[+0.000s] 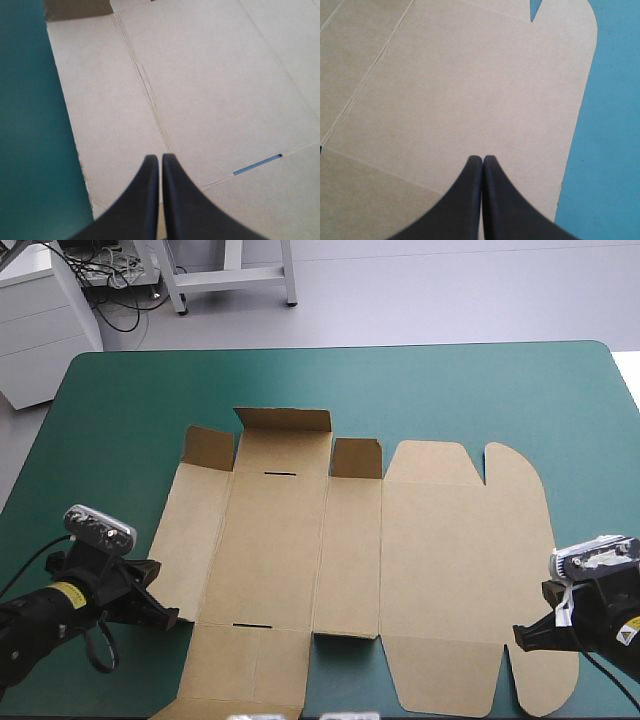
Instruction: Fold the box
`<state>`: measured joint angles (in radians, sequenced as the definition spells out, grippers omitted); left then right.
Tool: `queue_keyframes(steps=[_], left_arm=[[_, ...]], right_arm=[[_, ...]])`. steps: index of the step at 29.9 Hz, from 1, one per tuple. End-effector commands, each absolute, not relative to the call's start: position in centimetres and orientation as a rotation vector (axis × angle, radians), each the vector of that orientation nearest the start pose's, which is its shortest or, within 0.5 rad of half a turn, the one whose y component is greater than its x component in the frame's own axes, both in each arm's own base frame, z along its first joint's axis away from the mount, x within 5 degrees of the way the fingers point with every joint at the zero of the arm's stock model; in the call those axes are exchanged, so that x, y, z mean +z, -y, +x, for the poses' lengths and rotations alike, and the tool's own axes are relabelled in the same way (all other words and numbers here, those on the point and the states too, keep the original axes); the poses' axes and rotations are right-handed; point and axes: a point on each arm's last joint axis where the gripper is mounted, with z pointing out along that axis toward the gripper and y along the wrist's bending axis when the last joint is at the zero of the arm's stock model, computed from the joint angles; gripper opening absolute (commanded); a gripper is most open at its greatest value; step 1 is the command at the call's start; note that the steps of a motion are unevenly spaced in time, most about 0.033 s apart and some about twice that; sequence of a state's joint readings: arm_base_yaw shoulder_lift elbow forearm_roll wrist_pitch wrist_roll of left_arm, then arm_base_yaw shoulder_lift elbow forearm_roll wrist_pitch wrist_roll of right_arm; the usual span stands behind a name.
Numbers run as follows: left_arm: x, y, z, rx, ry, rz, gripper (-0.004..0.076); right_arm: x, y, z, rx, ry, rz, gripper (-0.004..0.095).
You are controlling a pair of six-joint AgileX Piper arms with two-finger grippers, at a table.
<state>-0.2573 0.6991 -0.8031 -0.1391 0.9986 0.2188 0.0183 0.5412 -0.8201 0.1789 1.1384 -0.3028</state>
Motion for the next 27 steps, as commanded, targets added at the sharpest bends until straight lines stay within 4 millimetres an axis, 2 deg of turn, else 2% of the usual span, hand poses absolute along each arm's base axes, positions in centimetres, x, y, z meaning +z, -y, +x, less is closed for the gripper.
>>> queue_keyframes(steps=[1,5,8,12,16,21,27], left_arm=[[34.1,4.8,13.3,-0.227,-2.325,0.496,0.0161],[33.0,5.5,15.5,-0.252,-2.398,0.503,0.0439],[32.9,5.9,16.8,-0.256,-2.427,0.504,0.0555],[33.2,6.3,18.4,-0.256,-2.464,0.508,0.0560],[33.8,5.7,20.2,-0.237,-2.538,0.488,0.0561],[34.4,3.7,21.8,-0.307,-2.583,0.438,0.0561],[32.9,0.3,22.8,-0.569,-2.680,0.368,0.0561]], right_arm=[[35.9,-1.5,7.2,0.072,-2.232,-0.340,-0.0018],[35.7,-1.5,7.2,0.071,-2.238,-0.345,-0.0018],[35.6,-1.5,7.2,0.072,-2.243,-0.346,-0.0018],[35.6,-1.5,7.2,0.072,-2.243,-0.346,-0.0018],[35.6,-1.5,7.2,0.074,-2.249,-0.348,-0.0018],[35.6,-1.5,7.2,0.068,-2.247,-0.360,-0.0018],[35.6,-1.5,7.2,0.061,-2.241,-0.370,-0.0018]])
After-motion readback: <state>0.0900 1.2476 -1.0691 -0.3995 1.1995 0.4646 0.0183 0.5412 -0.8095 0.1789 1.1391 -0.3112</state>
